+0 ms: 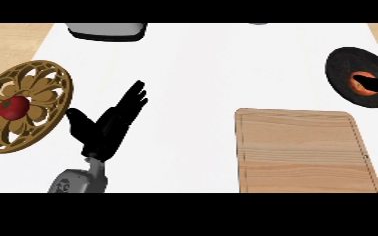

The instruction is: Pick the squash from the cutting board and place it in the pan

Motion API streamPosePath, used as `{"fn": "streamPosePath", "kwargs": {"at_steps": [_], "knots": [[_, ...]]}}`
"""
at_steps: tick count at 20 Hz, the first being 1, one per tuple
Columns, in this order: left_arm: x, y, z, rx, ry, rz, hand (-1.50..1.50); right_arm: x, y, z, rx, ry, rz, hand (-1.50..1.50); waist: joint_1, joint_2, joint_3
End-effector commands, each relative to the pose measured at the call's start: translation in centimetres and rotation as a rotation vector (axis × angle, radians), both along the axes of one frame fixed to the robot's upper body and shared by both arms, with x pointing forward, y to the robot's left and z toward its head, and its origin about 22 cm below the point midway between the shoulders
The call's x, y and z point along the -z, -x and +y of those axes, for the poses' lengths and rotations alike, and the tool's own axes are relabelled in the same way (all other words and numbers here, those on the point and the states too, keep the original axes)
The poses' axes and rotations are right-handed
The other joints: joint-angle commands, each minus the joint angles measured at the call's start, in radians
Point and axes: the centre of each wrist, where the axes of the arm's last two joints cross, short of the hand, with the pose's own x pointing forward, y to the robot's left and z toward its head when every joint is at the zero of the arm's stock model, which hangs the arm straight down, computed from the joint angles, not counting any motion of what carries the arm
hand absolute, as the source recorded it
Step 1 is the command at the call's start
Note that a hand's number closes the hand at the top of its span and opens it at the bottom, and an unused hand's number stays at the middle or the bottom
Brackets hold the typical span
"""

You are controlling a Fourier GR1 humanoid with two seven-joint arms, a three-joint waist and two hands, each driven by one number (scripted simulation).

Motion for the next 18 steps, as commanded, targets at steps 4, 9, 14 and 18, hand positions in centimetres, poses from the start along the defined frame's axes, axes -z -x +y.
{"fn": "streamPosePath", "kwargs": {"at_steps": [4,9,14,18], "knots": [[0.0,0.0,0.3,-0.012,0.006,0.001,0.0,-0.9,1.2,-2.2,-0.062,-0.229,-0.222,-1.5,-0.025,-0.005,-0.003],[-0.4,0.2,1.4,-0.03,0.003,0.007,0.0,1.3,5.2,-5.1,-0.158,-0.354,-0.232,-1.5,-0.035,-0.013,-0.004],[0.3,0.7,1.5,-0.035,-0.003,0.008,0.0,4.1,8.8,-6.1,-0.283,-0.37,-0.21,-1.5,-0.037,-0.013,-0.005],[0.1,0.0,0.8,-0.042,-0.001,0.022,0.0,3.3,11.5,-8.7,-0.354,-0.409,-0.226,-1.5,-0.051,-0.017,-0.006]]}}
